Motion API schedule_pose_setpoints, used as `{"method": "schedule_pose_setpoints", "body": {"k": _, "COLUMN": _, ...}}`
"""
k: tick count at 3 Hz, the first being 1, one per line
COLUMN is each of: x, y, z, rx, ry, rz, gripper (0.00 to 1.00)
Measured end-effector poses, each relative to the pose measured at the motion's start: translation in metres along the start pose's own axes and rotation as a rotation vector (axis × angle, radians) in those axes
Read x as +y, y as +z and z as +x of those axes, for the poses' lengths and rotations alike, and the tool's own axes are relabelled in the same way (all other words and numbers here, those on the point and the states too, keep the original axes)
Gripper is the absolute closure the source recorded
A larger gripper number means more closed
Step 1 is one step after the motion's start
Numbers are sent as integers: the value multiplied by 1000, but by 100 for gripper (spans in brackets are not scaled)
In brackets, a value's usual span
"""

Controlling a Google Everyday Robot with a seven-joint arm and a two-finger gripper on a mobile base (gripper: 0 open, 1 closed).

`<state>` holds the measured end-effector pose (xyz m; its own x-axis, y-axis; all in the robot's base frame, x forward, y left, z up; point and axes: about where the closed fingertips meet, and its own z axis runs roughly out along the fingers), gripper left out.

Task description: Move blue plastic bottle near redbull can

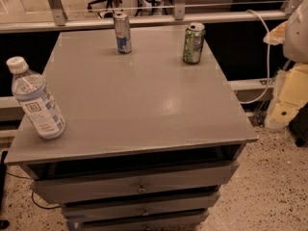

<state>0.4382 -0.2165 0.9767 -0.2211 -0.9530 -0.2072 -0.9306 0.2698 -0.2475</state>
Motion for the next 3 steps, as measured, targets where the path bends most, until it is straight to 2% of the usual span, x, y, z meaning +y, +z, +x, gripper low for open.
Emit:
{"method": "schedule_pose_setpoints", "body": {"k": 1, "x": 0, "y": 0, "z": 0, "rx": 0, "ry": 0, "rz": 0, "gripper": 0}}
{"method": "schedule_pose_setpoints", "body": {"k": 2, "x": -2, "y": 8, "z": -8, "rx": -43, "ry": -5, "rz": 4, "gripper": 0}}
{"method": "schedule_pose_setpoints", "body": {"k": 3, "x": -10, "y": 40, "z": -33, "rx": -181, "ry": -26, "rz": -27, "gripper": 0}}
